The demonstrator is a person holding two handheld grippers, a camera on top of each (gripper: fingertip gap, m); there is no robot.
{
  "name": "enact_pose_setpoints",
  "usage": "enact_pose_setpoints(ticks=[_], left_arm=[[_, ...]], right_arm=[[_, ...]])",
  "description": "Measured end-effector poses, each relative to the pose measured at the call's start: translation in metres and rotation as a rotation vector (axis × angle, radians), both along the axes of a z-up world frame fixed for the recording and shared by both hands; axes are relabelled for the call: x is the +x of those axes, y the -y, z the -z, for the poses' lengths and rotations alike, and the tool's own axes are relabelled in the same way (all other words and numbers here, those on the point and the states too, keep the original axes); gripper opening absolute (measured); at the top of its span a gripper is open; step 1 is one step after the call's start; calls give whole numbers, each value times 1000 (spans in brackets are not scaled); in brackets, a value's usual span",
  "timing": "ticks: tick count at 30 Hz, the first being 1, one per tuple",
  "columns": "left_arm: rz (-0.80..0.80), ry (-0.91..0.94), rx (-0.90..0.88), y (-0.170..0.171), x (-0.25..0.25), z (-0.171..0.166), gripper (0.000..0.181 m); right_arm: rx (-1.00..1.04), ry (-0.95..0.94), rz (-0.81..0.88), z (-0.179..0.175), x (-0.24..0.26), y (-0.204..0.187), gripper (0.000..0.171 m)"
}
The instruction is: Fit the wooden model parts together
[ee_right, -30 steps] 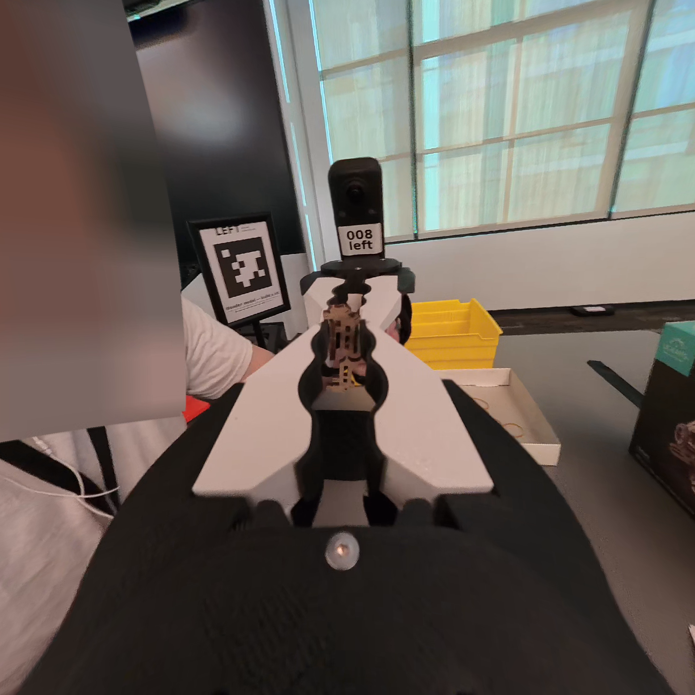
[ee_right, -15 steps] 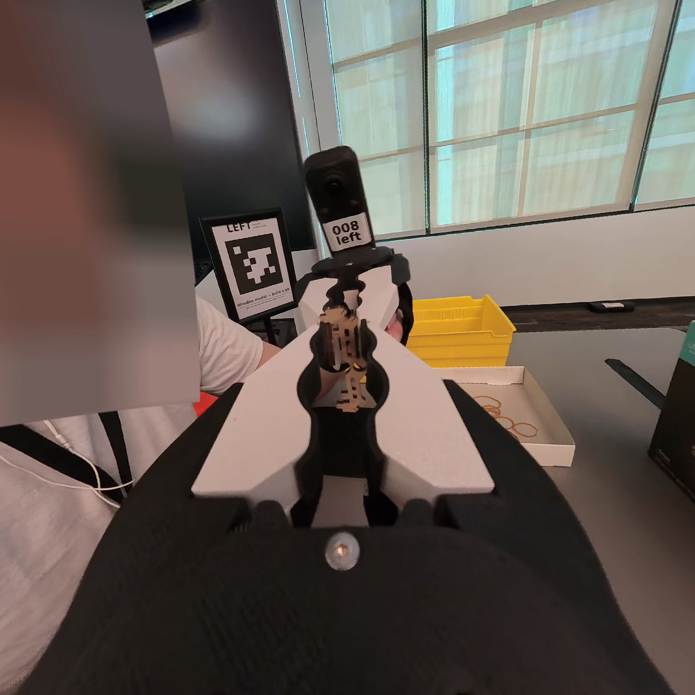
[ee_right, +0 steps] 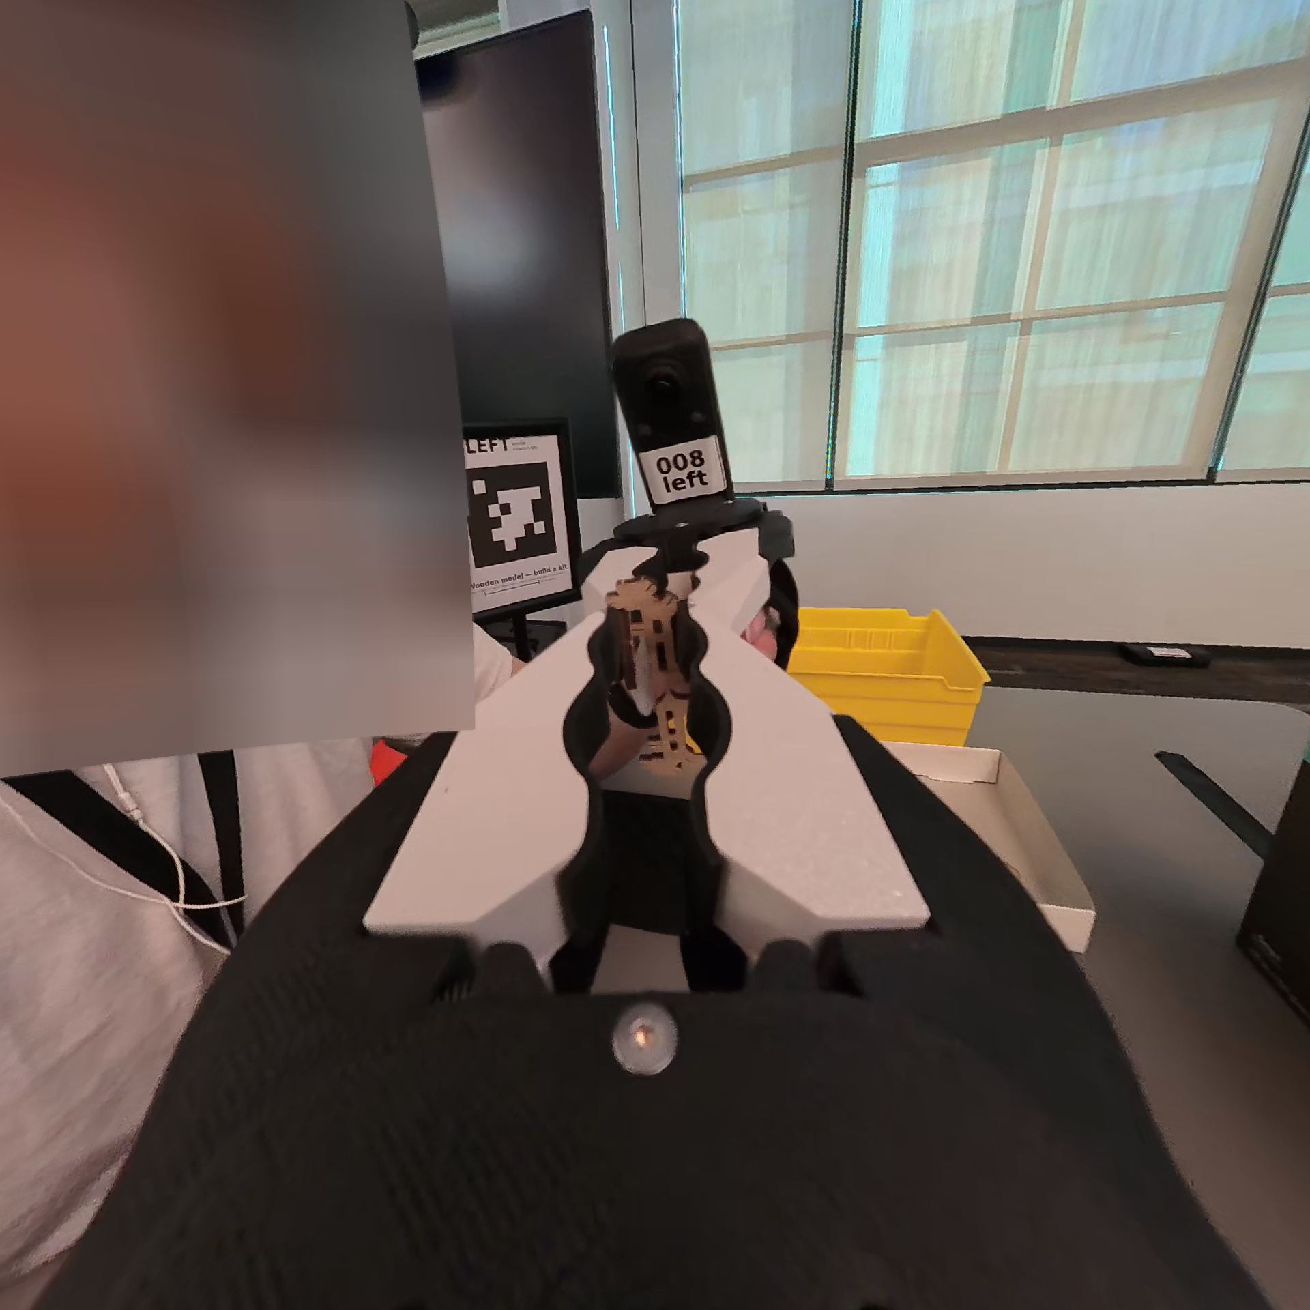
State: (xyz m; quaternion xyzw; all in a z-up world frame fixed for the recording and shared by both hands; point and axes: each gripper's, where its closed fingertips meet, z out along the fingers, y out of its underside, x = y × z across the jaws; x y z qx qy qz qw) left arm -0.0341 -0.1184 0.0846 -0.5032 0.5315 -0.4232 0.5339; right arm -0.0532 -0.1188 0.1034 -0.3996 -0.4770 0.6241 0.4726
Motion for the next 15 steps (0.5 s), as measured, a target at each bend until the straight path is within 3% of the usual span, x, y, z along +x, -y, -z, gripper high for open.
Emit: enact_pose_setpoints(ticks=[15], left_arm=[[8,38,-51,-2,-1,-3,14]], right_arm=[[-23,-61,2,-1,-1,-4,14]])
